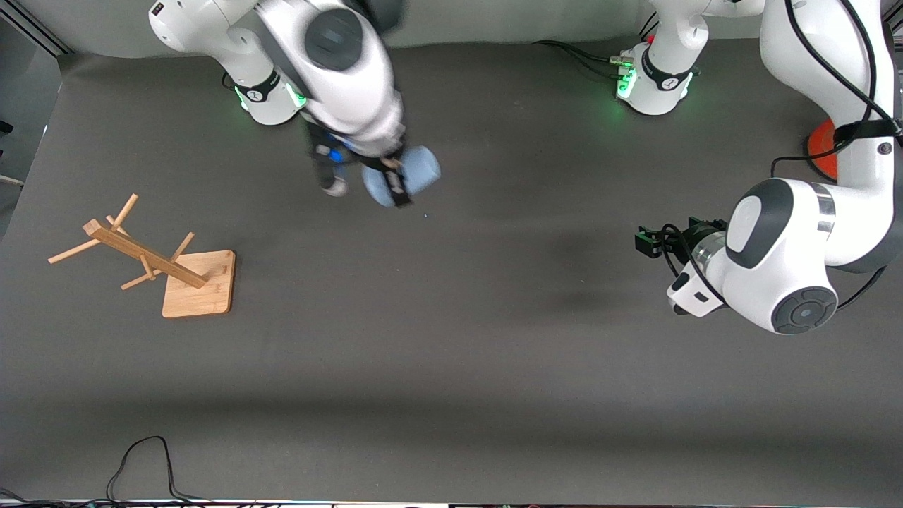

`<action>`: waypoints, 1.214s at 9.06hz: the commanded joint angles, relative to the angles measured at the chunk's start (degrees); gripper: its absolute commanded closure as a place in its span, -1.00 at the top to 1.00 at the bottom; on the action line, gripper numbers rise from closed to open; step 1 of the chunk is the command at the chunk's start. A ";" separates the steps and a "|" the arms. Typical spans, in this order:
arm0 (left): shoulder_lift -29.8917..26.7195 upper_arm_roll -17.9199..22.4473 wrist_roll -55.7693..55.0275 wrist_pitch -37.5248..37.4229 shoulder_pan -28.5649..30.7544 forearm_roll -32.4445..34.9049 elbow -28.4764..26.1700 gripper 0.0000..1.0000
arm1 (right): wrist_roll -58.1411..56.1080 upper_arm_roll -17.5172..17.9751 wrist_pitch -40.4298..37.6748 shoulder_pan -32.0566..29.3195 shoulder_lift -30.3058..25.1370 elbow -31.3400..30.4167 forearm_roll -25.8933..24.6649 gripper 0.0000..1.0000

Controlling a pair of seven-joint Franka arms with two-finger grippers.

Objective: Rotate and upright cup with both arms

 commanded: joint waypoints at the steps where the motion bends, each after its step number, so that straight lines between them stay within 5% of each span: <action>1: -2.19 0.30 -1.14 4.13 0.02 -2.45 0.16 1.00 | 10.99 -1.11 3.77 5.27 12.88 9.75 -1.01 0.05; 4: -3.34 0.12 -1.14 8.99 -0.41 -2.55 -1.16 0.99 | 20.95 -1.02 9.75 8.29 22.77 14.79 -4.88 0.05; 11: -4.05 -1.55 -1.41 16.64 -0.59 -2.64 -6.61 0.97 | 27.39 -1.11 17.51 10.49 33.15 15.76 -7.08 0.07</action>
